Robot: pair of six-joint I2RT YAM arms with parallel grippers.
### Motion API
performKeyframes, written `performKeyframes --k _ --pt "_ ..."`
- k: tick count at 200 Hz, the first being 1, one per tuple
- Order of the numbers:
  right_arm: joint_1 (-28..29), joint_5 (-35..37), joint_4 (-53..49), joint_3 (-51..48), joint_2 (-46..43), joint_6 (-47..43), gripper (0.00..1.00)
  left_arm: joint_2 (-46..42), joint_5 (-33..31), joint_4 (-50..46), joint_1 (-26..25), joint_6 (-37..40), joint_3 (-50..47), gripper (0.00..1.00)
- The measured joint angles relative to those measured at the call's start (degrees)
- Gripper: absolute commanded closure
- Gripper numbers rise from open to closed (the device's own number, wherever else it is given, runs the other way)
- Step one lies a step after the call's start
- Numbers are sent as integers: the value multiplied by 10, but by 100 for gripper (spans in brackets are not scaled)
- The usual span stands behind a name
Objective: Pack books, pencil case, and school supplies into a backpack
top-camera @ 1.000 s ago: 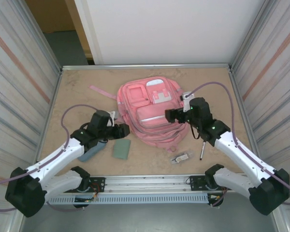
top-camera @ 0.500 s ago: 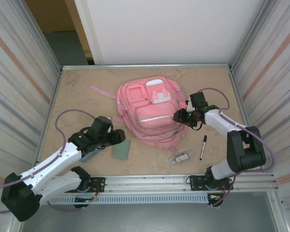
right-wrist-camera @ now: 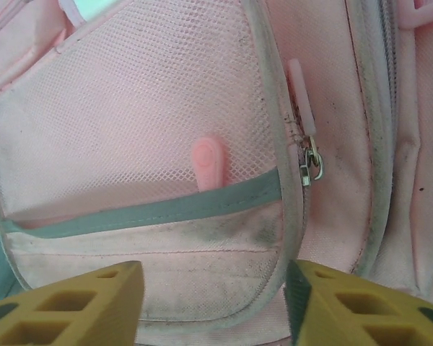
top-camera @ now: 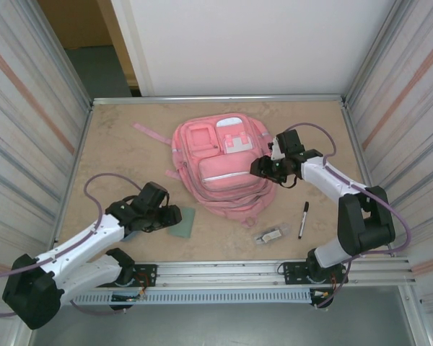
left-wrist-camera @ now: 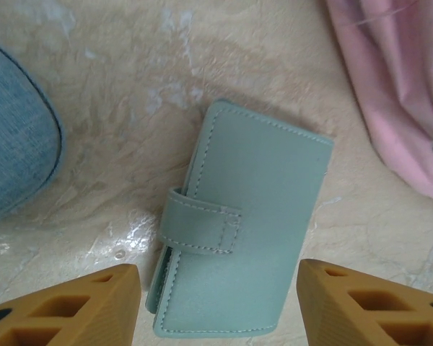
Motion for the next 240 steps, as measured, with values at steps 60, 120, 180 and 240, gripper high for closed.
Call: performKeyframes --k 60,120,180,240 --pt "3 -17 2 8 54 18 71 -26 30 26 0 -17 -27 41" --pt "5 -97 82 -3 0 150 100 -38 37 36 0 -26 -45 41" --pt "25 -54 176 4 -66 334 100 -54 38 60 4 -27 -45 40" --pt "90 56 206 5 -87 363 100 96 69 162 68 2 -3 40"
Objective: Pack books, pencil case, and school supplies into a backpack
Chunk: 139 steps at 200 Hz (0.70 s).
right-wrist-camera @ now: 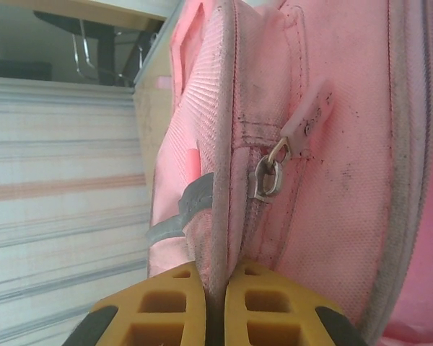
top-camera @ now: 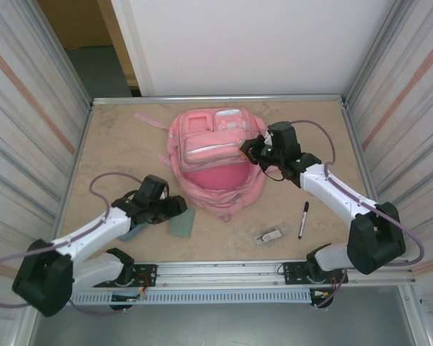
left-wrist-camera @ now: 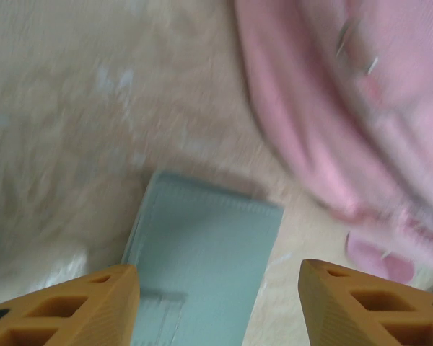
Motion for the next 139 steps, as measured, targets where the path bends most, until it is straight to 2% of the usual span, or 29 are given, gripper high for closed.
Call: performKeyframes --k 23,49,106,139 --pt "18 38 10 -22 -29 -1 100 98 20 34 47 24 65 42" --pt "23 63 13 -45 -42 -2 100 173 25 50 69 48 128 42" --pt "44 115 43 -111 -41 -29 100 186 30 52 93 83 162 42" --pt "45 106 55 -128 -13 -63 76 91 43 30 94 82 104 41"
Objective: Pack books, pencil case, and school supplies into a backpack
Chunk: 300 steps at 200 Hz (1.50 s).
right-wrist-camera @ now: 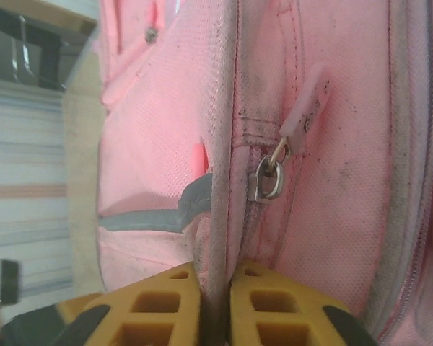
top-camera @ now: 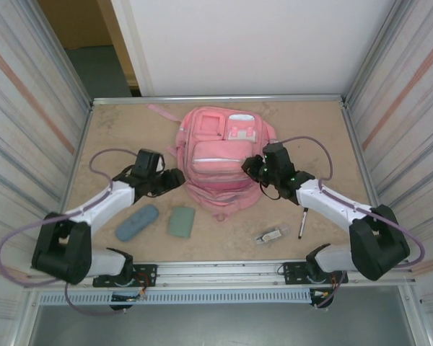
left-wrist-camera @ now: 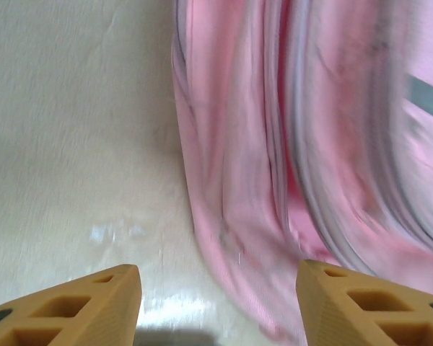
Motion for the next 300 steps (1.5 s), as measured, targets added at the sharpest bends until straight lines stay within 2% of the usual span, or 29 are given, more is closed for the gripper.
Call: performKeyframes --k 22,39,75,101,124,152,185,234,263,300 --pt "3 -5 -11 -1 6 -32 66 -75 27 -24 -7 -10 -46 41" --pt "3 -9 -39 0 -1 -61 58 -116 33 -57 -35 -20 -70 41" --pt "15 -23 -130 9 -43 -127 45 -143 34 -113 -79 -33 -96 41" --pt "77 -59 -172 31 -52 -153 52 -126 24 -141 -81 -40 -107 41" --pt "149 -112 -156 37 -20 -144 67 -105 18 -144 -80 -42 -109 41" --pt "206 -160 -107 37 67 -106 65 -79 30 -110 -80 -42 -115 43" --pt "223 -172 -93 66 152 -91 64 -44 65 -76 -68 -42 -128 43" --pt "260 -152 -73 106 231 -82 65 -64 83 -61 -64 -56 -144 40" --pt "281 -126 -80 138 279 -89 69 -105 102 -56 -40 -59 -175 33" --pt "283 -122 -73 160 302 -103 78 -116 160 -15 -4 -56 -203 35"
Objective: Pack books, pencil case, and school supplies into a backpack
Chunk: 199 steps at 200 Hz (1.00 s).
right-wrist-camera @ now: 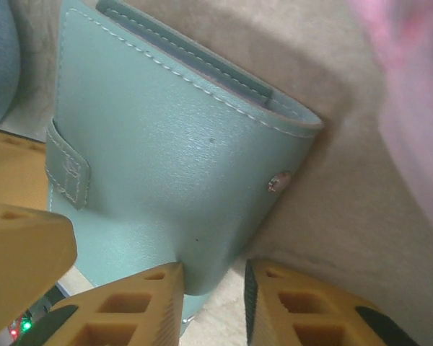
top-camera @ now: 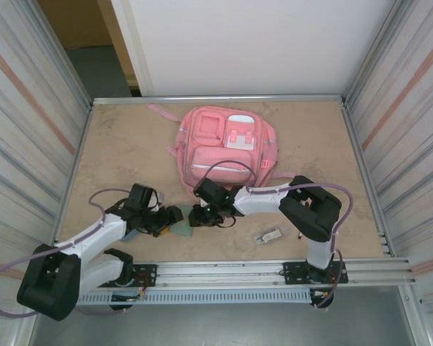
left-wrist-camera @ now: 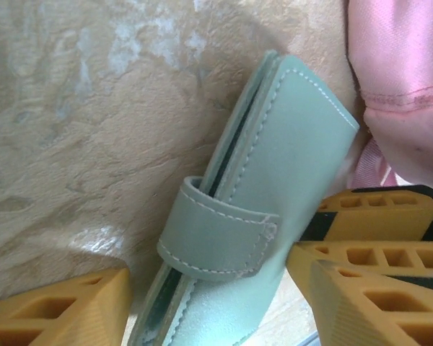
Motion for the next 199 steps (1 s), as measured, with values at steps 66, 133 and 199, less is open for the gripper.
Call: performKeyframes --k 66,133,199 --pt "-3 -7 -1 7 6 -30 79 5 38 25 3 6 -9 58" --pt "-25 -8 -18 -3 -32 -51 59 -61 32 2 2 6 -8 100" --pt "-142 163 -134 -7 -287 -273 37 -138 0 -79 -26 -7 26 100"
